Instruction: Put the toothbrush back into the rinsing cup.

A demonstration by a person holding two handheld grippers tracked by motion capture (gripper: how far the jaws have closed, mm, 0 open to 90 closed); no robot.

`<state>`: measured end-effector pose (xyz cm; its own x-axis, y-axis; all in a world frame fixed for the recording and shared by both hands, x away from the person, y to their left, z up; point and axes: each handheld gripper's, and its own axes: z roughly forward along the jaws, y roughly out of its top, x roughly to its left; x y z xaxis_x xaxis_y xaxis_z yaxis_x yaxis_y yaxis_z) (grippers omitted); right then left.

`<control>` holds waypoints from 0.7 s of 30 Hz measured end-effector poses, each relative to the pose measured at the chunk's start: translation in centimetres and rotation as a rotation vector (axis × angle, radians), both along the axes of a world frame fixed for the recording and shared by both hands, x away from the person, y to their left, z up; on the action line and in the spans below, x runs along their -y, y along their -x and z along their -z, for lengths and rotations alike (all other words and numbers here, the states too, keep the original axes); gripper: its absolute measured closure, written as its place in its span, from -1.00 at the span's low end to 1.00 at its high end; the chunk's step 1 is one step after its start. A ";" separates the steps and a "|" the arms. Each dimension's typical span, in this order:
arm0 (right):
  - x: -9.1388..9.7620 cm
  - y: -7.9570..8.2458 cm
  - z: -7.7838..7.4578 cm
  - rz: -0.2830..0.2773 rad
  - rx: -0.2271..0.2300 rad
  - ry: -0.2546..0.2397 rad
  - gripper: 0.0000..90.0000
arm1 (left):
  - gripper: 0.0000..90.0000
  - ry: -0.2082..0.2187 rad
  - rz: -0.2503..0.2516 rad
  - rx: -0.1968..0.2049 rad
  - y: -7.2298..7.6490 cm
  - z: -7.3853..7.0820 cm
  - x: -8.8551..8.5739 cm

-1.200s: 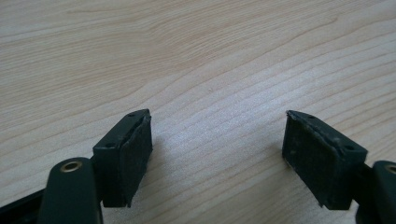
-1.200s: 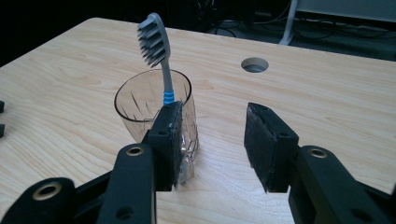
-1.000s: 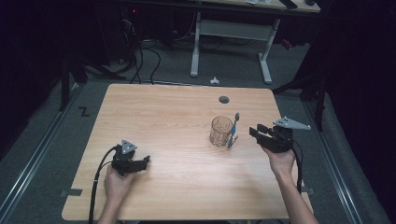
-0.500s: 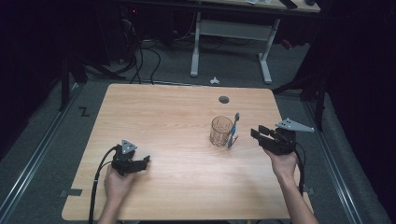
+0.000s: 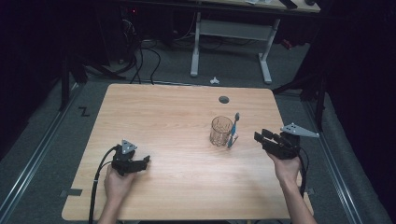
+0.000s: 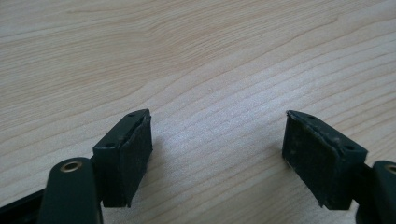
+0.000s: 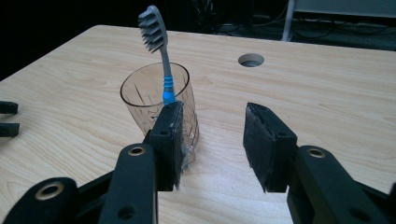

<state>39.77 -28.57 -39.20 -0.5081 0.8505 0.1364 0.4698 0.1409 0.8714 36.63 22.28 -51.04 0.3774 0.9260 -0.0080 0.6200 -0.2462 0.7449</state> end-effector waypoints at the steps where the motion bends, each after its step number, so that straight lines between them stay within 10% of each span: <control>1: 0.1 0.1 0.1 0.004 -0.001 -0.005 0.29 | -0.45 0.000 0.000 0.000 0.0 0.0 0.0; 21: 1.4 0.8 1.3 0.026 -0.017 -0.034 0.33 | -0.45 0.000 0.000 0.000 0.0 0.0 0.0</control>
